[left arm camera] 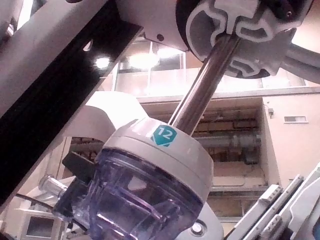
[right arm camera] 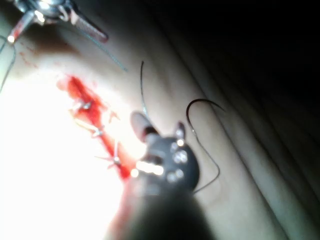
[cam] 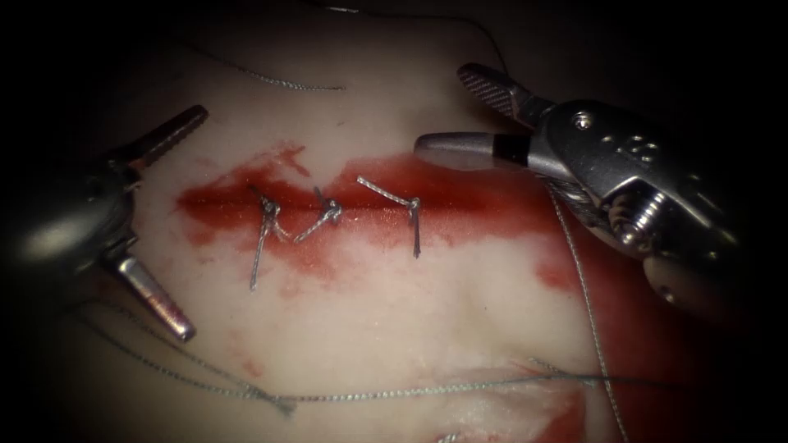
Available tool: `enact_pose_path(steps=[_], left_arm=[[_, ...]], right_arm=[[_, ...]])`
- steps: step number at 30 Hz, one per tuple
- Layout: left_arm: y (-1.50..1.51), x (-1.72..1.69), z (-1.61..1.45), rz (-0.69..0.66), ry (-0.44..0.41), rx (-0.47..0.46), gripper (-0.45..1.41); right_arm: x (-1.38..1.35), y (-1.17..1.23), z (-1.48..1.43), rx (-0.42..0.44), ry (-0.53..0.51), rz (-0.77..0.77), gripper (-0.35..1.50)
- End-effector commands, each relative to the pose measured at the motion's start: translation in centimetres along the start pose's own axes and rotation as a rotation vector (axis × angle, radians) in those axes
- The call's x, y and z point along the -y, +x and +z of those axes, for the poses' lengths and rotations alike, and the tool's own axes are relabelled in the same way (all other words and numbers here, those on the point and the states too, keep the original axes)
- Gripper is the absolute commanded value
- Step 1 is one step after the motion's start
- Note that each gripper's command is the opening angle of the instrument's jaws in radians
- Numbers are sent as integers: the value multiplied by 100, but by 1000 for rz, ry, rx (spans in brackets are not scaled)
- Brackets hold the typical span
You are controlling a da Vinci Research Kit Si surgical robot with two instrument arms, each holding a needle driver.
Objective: Wound Closure
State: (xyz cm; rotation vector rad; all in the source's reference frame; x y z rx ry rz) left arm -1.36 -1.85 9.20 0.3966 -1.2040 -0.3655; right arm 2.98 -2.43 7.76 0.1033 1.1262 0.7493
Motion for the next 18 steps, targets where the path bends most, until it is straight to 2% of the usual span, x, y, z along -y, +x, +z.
enact_pose_path(steps=[1, 18], left_arm=[[-11, -7, 3, 4, -4, 5, 140], [-10, -4, 5, 6, -7, 4, 140]], right_arm=[[-7, 7, 8, -5, -1, -2, 138], [-3, 6, 9, -6, 1, -5, 141]])
